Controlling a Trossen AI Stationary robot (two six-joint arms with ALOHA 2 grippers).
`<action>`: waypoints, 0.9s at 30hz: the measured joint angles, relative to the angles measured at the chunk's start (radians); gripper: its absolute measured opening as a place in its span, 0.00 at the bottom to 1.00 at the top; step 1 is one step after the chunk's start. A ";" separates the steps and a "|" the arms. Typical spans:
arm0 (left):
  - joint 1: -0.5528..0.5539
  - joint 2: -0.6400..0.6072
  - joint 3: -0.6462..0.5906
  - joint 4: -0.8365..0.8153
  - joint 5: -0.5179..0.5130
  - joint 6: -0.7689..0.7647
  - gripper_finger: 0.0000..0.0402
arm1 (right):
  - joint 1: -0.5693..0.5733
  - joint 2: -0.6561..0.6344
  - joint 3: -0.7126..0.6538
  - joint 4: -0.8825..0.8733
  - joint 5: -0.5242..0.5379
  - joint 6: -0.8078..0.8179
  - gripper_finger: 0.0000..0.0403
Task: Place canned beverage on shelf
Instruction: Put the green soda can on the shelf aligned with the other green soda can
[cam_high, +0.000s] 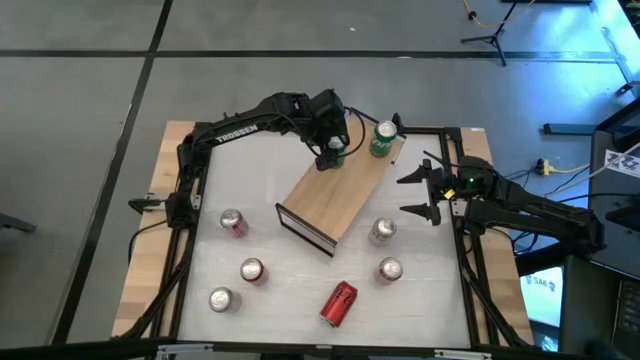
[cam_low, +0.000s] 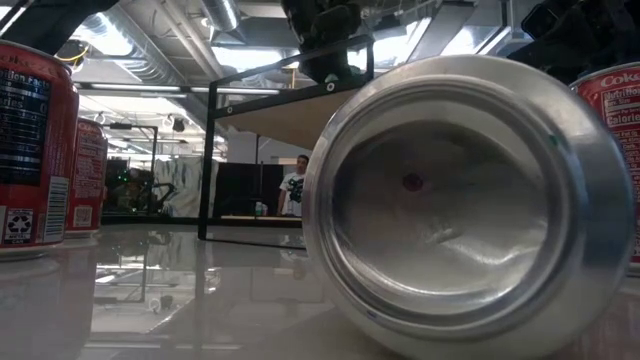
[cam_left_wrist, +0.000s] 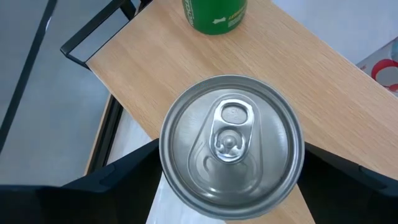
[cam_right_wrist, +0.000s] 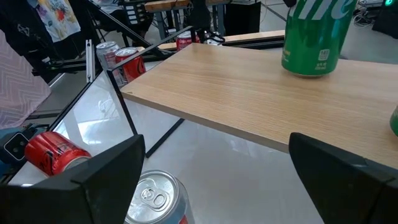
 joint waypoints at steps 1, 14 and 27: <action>0.000 0.000 0.000 0.000 0.000 0.000 0.81 | 0.000 0.000 0.000 0.000 0.000 0.000 0.97; -0.002 0.000 0.000 0.052 0.003 0.001 0.81 | 0.000 0.000 0.000 0.000 0.000 0.000 0.97; -0.005 0.000 0.000 0.170 -0.038 0.005 0.81 | 0.000 0.000 0.000 0.000 0.000 0.000 0.97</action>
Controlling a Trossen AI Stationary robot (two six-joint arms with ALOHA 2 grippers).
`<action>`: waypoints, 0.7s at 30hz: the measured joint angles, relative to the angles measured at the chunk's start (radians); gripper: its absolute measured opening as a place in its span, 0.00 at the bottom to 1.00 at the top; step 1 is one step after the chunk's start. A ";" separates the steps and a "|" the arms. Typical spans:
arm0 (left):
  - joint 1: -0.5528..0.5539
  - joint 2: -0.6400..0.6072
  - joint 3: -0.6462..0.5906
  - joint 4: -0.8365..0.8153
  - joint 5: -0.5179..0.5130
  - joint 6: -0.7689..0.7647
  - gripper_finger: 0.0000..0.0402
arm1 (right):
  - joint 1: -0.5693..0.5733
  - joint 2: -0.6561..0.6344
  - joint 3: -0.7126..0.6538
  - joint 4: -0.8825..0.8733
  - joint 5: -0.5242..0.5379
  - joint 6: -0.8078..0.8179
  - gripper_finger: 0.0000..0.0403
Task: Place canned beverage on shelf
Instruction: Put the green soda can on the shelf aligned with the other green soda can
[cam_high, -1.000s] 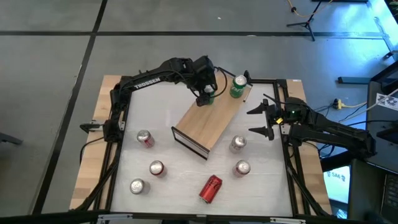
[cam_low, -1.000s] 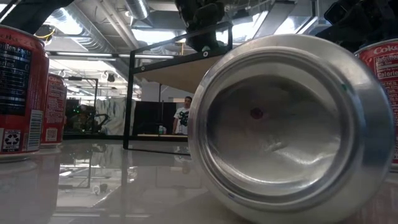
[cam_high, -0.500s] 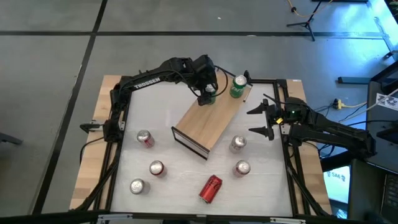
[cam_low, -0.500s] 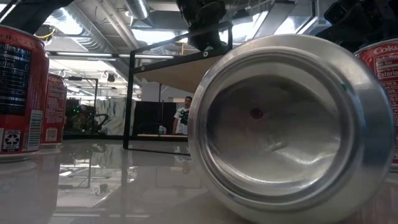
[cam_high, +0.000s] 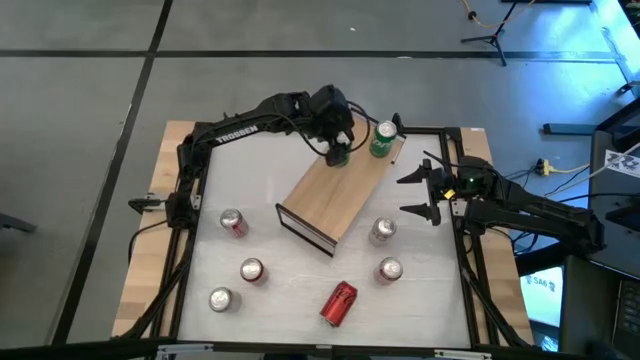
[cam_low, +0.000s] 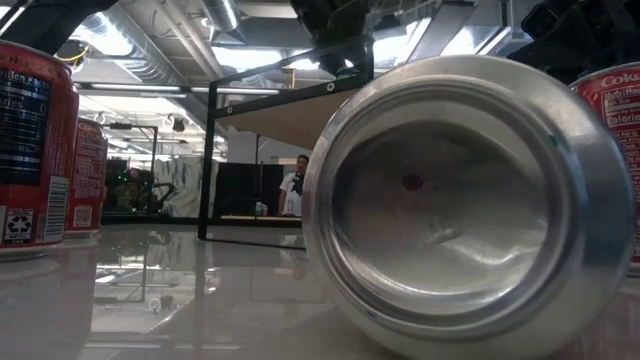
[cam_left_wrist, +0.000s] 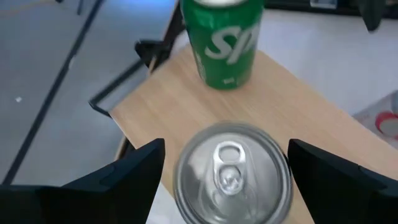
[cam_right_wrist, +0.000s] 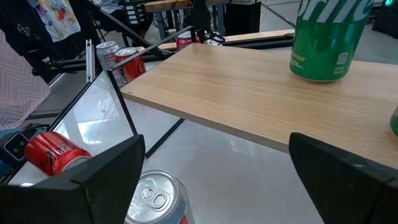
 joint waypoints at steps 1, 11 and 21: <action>0.000 0.000 0.000 0.007 -0.002 0.000 0.81 | 0.000 0.000 0.000 0.000 0.000 0.000 0.97; -0.006 0.000 0.000 0.012 -0.013 -0.045 0.81 | 0.000 0.000 0.000 0.000 0.000 0.001 0.97; -0.008 0.000 0.000 -0.030 -0.024 -0.170 0.81 | 0.000 0.000 0.000 -0.022 0.000 0.002 0.97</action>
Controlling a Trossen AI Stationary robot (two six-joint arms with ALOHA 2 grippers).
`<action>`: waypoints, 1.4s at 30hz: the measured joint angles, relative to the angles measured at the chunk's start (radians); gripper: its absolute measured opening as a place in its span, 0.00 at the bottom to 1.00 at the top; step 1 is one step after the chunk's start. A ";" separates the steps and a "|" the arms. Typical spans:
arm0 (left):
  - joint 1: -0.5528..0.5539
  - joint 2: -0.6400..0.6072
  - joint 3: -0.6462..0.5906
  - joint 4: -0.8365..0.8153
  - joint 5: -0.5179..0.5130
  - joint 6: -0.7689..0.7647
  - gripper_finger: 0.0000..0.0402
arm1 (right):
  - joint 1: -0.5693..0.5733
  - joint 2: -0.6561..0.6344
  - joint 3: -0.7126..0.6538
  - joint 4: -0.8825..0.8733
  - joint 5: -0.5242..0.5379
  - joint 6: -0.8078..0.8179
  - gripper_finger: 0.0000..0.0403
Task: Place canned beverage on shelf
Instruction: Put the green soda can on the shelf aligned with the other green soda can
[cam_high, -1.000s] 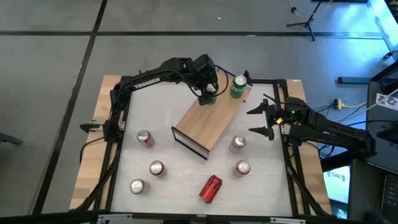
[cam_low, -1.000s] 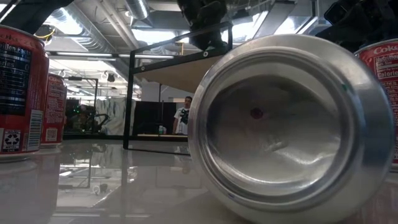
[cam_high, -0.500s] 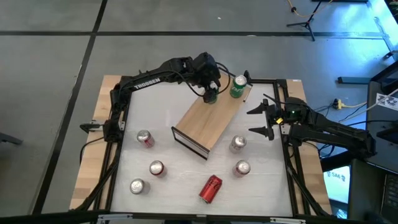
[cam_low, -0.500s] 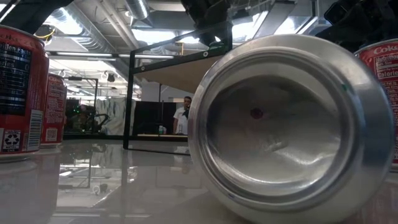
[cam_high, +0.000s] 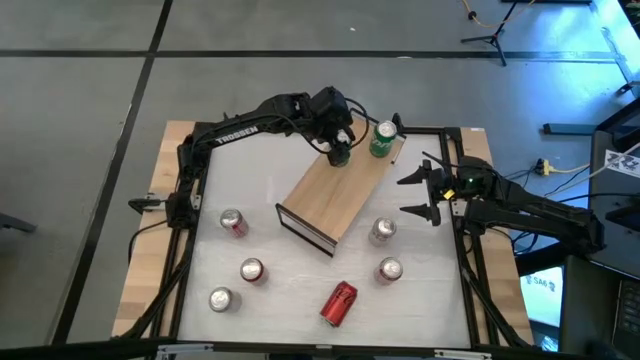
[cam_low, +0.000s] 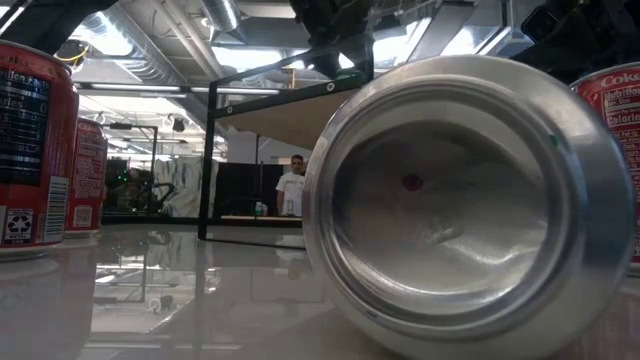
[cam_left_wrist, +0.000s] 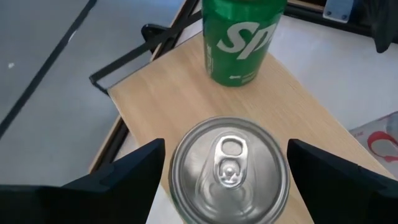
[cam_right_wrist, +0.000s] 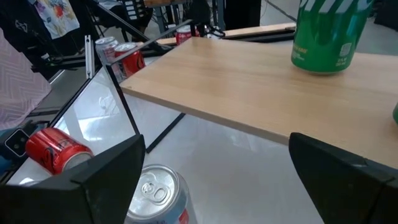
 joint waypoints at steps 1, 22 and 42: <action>0.000 0.000 0.000 -0.001 -0.002 -0.009 0.80 | 0.000 0.000 0.000 -0.002 0.000 0.000 0.97; 0.003 -0.002 0.000 0.035 0.093 0.164 0.60 | 0.000 0.000 0.000 0.001 0.000 0.000 0.97; 0.091 -0.001 -0.002 0.043 0.412 0.415 0.60 | 0.000 0.000 0.000 0.001 0.000 -0.001 0.97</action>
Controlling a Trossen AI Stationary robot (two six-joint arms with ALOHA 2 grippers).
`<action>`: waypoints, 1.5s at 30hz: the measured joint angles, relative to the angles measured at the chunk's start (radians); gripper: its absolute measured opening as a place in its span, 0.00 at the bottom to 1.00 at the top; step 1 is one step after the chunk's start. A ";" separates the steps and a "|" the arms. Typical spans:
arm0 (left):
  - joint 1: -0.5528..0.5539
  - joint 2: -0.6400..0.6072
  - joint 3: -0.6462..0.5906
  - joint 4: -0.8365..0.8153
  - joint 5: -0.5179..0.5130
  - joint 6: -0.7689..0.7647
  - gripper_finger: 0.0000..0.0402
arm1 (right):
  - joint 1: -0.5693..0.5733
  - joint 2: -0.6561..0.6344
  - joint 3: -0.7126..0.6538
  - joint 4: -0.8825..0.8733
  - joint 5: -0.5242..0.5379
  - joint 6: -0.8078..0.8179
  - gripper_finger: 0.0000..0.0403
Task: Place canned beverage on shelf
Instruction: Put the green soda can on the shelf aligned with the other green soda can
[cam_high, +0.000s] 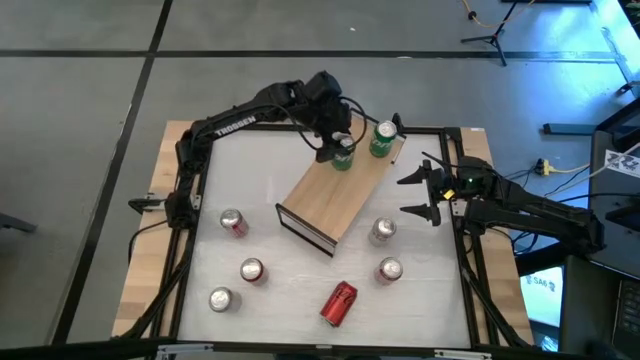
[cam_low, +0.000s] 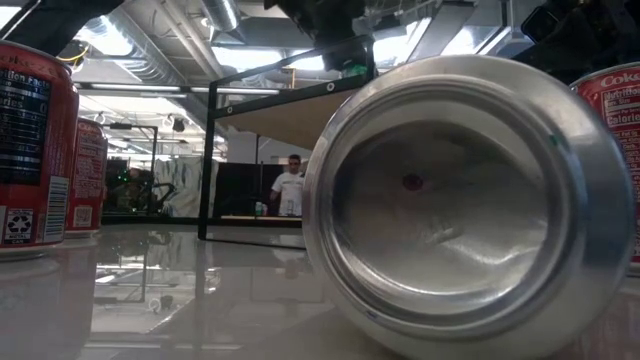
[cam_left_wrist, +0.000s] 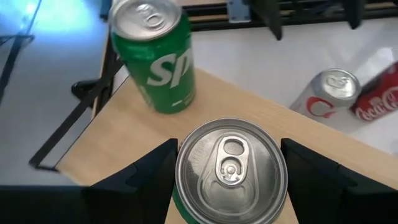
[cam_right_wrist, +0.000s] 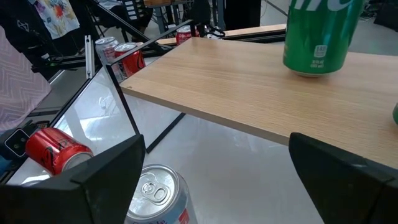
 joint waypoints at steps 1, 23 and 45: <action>0.000 0.000 0.000 0.000 0.008 0.019 0.60 | 0.000 0.000 0.000 0.000 0.000 0.000 0.97; -0.004 0.000 0.000 0.003 -0.045 0.112 0.63 | 0.000 0.000 0.000 0.000 0.000 0.000 0.97; -0.026 0.000 0.001 0.003 -0.093 0.119 0.63 | 0.000 0.000 0.000 0.000 0.000 0.000 0.97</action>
